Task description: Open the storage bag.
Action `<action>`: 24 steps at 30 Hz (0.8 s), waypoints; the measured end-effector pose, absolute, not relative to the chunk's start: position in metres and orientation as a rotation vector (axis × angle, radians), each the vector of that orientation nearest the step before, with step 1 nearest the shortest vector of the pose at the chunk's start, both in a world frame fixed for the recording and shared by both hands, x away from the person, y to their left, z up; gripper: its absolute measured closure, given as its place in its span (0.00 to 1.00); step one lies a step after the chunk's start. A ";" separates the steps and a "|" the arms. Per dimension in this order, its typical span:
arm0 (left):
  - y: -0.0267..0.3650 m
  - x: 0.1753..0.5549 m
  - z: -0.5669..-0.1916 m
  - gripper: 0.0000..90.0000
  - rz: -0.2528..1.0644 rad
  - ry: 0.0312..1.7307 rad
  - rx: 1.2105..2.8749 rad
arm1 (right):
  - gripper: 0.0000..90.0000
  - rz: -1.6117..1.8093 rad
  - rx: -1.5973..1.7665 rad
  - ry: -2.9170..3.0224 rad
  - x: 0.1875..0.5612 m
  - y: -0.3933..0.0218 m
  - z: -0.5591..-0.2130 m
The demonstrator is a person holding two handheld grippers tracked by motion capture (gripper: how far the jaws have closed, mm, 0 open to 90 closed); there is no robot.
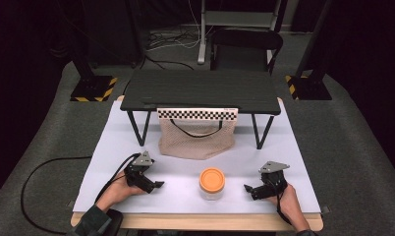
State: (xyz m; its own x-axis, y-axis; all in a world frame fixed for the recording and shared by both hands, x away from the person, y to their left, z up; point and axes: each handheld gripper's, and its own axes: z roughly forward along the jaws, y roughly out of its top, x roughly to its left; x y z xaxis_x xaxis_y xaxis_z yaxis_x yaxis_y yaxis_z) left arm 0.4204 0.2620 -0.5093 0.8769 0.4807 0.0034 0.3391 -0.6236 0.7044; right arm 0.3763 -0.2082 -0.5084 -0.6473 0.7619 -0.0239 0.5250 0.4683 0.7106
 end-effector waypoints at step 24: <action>0.263 0.415 -0.489 0.00 0.325 0.545 2.293 | 0.00 0.997 1.080 2.400 0.379 -0.210 -0.509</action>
